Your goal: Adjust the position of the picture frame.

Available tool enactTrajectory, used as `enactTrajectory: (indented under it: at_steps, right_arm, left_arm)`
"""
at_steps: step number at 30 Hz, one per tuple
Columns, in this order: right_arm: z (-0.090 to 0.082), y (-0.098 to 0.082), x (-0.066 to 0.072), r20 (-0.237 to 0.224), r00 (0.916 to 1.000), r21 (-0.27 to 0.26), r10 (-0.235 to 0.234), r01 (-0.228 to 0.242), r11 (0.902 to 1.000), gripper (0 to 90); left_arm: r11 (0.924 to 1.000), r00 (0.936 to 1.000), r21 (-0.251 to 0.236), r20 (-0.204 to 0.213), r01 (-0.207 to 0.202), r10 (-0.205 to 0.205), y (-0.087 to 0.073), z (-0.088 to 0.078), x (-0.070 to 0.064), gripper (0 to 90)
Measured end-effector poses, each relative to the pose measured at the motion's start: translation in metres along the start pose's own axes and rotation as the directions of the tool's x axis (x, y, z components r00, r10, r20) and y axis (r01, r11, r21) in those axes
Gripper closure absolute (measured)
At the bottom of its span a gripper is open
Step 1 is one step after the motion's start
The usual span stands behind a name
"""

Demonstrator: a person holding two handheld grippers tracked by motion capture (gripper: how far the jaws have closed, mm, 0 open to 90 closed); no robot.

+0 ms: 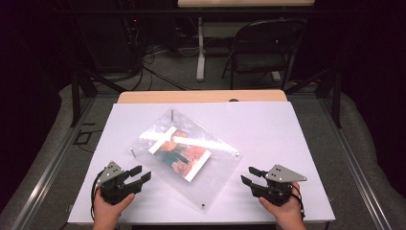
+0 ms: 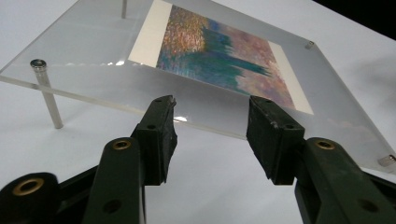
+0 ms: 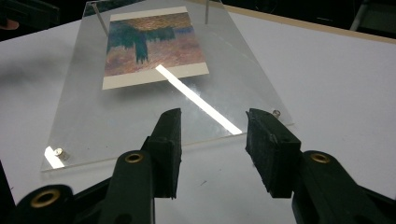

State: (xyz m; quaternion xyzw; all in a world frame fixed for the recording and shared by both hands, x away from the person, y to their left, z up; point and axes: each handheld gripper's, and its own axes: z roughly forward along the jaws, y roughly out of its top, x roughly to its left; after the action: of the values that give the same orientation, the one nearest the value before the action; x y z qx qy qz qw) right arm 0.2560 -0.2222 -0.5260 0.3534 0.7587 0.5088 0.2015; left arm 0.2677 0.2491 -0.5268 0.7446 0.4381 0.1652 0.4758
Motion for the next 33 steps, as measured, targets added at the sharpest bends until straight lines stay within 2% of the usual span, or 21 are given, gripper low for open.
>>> enactTrajectory:
  at_steps: [8,12,16,20,22,26,27,29,33]
  right_arm:
    - [0.001,0.001,0.000,-0.002,1.0000,0.002,0.004,-0.004,1.0000,57.3]
    - [0.008,0.002,0.007,-0.025,0.9997,0.026,-0.003,0.004,0.9997,60.4]
    - [0.014,0.008,0.019,-0.045,0.9980,0.035,-0.044,0.045,0.9984,63.8]
    - [0.017,0.010,0.023,-0.059,0.9972,0.032,-0.045,0.047,0.9984,63.7]
    - [0.017,0.009,0.022,-0.062,0.9976,0.030,-0.029,0.031,0.9990,63.5]
    - [0.015,0.008,0.016,-0.063,0.9977,0.020,0.025,-0.024,0.9995,63.0]
    - [0.014,0.008,0.015,-0.061,0.9976,0.020,0.033,-0.032,0.9993,63.0]
    - [0.013,0.008,0.013,-0.061,0.9971,0.017,0.045,-0.044,0.9989,62.9]
    - [0.012,0.008,0.013,-0.063,0.9967,0.011,0.050,-0.050,0.9987,62.6]
  left_arm:
    - [0.9993,0.9990,0.032,-0.040,-0.019,0.021,0.000,0.000,0.004,65.7]
    - [0.9985,0.9947,0.038,-0.093,-0.040,0.043,0.003,-0.001,0.008,75.7]
    - [0.9995,0.9891,0.018,-0.144,-0.027,0.030,0.006,-0.007,0.021,83.8]
    - [0.9996,0.9848,0.025,-0.173,0.010,-0.006,0.005,-0.006,0.039,82.4]
    - [0.9994,0.9844,0.033,-0.176,0.011,-0.005,0.004,-0.003,0.045,79.8]
    - [0.9973,0.9813,0.063,-0.186,-0.036,0.048,0.005,0.005,0.055,76.9]
    - [0.9972,0.9823,0.063,-0.181,-0.040,0.051,0.004,0.008,0.058,75.9]
    - [0.9973,0.9850,0.070,-0.169,-0.023,0.035,0.003,0.012,0.064,74.5]
    - [0.9948,0.9827,0.101,-0.185,0.013,0.006,-0.001,0.022,0.075,73.6]
